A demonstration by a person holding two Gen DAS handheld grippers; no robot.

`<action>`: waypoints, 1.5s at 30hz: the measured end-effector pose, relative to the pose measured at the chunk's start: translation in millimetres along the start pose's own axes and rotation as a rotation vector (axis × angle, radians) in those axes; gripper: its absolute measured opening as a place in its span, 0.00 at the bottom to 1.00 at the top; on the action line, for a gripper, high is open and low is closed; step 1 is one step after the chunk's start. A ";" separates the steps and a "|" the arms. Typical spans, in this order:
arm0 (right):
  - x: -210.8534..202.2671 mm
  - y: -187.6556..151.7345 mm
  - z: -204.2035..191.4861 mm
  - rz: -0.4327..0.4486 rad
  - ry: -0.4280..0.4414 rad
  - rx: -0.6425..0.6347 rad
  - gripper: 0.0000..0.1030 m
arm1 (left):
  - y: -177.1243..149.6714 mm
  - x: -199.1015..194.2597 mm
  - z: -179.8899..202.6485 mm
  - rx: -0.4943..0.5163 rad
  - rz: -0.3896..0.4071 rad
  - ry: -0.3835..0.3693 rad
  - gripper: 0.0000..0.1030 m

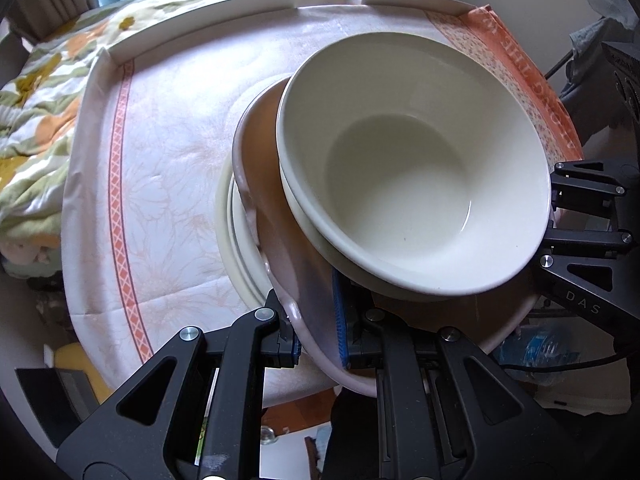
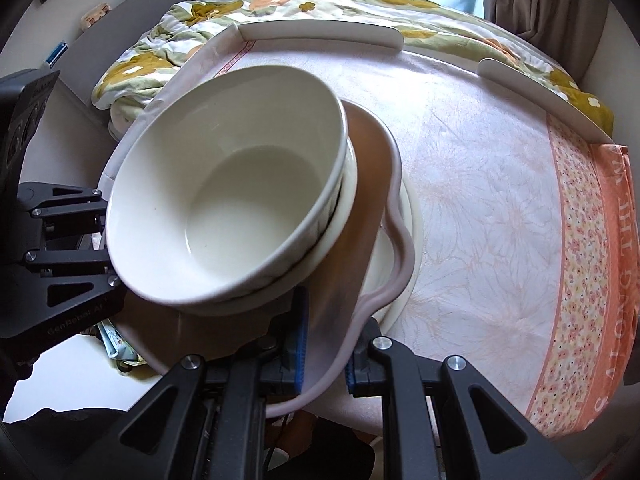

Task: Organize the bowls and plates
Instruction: 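Grasp the pink bowl stack with both grippers and carry it onto the plate stack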

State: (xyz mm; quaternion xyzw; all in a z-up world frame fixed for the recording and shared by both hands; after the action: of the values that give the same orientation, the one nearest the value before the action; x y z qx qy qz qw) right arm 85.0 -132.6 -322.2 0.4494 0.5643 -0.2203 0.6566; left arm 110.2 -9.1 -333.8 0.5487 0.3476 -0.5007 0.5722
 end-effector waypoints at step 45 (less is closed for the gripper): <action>-29.4 -0.3 11.6 0.025 -0.042 0.104 0.13 | 13.4 -54.8 -12.5 -0.042 0.074 0.025 0.13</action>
State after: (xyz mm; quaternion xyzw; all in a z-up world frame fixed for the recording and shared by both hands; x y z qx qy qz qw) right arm 83.2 -148.9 -295.2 0.4853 0.5325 -0.2503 0.6467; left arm 110.8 12.2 -280.2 0.5552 0.3446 -0.4650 0.5972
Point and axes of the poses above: each gripper's, at about its wrist camera, not at the fingertips, and x roughly the way its jaws point, z to its right, y to its top, the point moved 6 cm from there along x, roughly the way its jaws point, and after that the axes turned 13 degrees about -x, right-handed, at the moved point
